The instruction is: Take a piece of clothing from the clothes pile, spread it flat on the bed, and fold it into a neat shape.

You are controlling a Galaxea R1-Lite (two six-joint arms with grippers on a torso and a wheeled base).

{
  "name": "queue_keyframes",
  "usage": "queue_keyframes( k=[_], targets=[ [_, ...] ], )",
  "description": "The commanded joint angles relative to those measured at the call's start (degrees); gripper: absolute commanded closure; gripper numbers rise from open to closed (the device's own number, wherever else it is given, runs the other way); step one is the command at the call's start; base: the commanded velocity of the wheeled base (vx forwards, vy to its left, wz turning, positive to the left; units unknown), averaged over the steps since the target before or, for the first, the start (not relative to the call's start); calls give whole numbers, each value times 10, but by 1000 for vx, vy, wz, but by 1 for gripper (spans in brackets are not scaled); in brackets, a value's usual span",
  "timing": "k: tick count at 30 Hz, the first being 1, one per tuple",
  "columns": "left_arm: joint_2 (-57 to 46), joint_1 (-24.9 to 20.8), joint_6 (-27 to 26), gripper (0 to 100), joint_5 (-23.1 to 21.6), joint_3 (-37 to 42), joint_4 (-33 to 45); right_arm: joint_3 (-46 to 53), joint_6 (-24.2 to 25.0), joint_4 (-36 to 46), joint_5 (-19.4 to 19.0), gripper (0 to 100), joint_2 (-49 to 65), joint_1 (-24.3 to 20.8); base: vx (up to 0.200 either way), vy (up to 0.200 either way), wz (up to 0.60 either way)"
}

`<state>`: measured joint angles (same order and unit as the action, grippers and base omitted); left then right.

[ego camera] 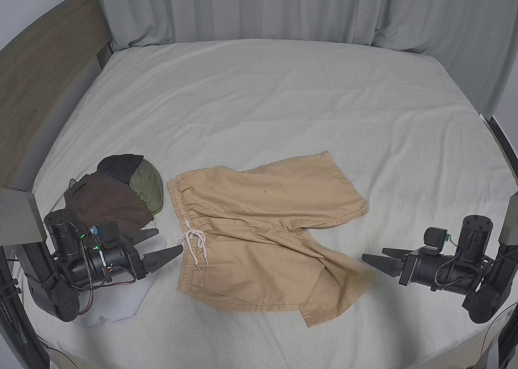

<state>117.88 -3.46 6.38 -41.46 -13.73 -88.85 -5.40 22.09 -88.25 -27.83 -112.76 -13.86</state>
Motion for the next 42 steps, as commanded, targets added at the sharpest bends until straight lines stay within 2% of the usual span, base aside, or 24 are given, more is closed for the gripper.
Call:
queue_keyframes(
  k=[1,17,29,31,35,36,37,40,42],
  targets=[
    [26,2,-8,0,1,-1,0,0,1,-1,1,0,-31,1,0,0,0],
    [73,3,-40,0,7,12,0,1,3,-1,2,0,-113,5,0,0,0],
    [74,2,-40,0,7,12,0,-18,10,-1,1,0,-181,44,0,0,0],
    [74,2,-40,0,7,12,0,-25,28,-1,1,0,-184,49,0,0,0],
    [74,2,-40,0,6,12,0,-37,114,-1,-4,0,-189,45,0,0,0],
    [74,2,-40,0,7,12,0,-38,122,-1,-4,0,-189,44,0,0,0],
    [75,2,-41,0,6,12,0,-48,166,-1,-5,0,-186,42,0,0,0],
    [75,2,-41,0,6,12,0,-61,230,-1,-14,0,-185,41,0,0,0],
    [75,2,-41,0,6,12,0,-61,241,0,-19,0,-185,40,0,0,0]
  ],
)
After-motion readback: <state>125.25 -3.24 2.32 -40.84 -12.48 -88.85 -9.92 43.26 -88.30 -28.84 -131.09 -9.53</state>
